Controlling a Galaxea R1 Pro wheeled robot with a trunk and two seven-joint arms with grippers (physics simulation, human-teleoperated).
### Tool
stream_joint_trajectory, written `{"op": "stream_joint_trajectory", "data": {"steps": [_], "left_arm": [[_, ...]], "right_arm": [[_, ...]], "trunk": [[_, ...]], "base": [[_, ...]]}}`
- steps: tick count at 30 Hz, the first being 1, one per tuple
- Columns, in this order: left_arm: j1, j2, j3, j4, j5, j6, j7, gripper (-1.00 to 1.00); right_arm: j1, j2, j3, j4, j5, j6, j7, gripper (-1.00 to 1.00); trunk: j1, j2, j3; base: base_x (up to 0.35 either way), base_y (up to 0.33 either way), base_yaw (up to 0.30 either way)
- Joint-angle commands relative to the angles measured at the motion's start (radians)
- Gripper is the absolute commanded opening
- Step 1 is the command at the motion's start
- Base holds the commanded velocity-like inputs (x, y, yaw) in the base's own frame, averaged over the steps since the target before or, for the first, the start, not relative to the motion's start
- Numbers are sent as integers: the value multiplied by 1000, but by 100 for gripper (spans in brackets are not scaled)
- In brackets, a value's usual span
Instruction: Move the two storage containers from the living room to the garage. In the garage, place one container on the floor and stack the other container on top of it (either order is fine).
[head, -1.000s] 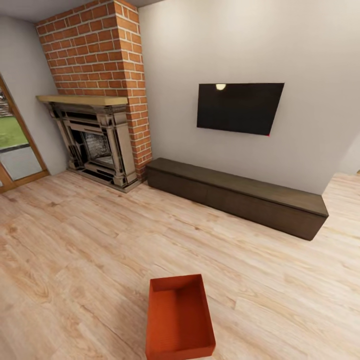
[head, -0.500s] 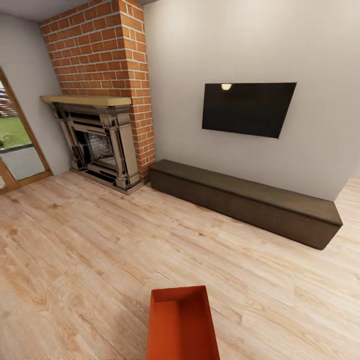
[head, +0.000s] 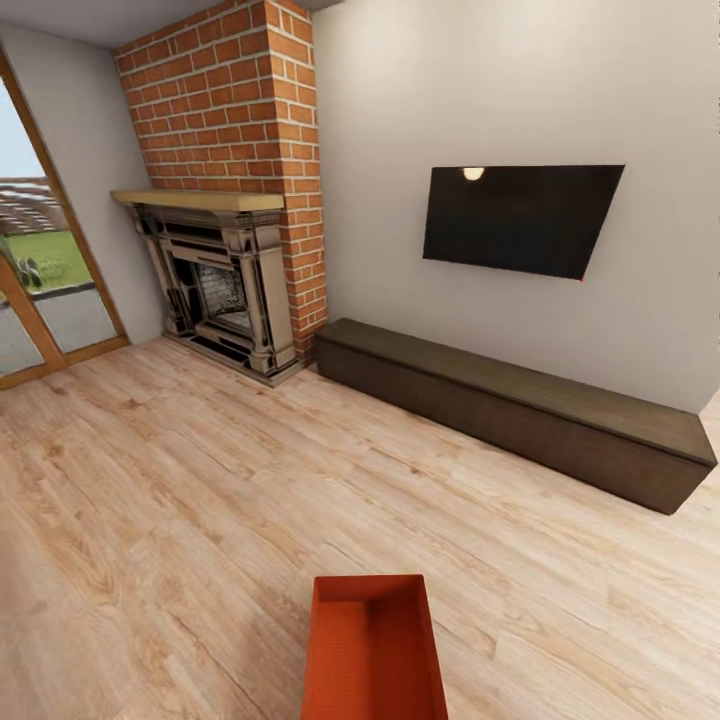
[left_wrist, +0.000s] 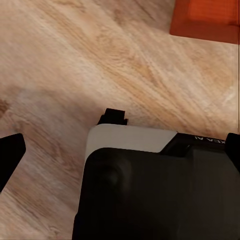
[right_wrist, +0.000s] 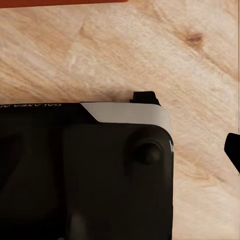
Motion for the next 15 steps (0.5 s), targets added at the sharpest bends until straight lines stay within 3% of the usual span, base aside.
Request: {"op": "stream_joint_trajectory", "data": {"steps": [1, 10, 15], "left_arm": [[-1, 0, -3, 0, 8, 2, 4, 100], [-1, 0, -3, 0, 8, 2, 4, 100], [-1, 0, -3, 0, 8, 2, 3, 100]], "right_arm": [[-1, 1, 8, 3, -9, -4, -1, 100], [-1, 0, 8, 3, -9, -4, -1, 100], [-2, 1, 8, 3, -9, -4, -1, 100]], "trunk": [[0, -1, -1], [0, -1, -1], [0, -1, -1]], "base": [[0, -208, 2], [0, -253, 1], [0, -83, 0]]}}
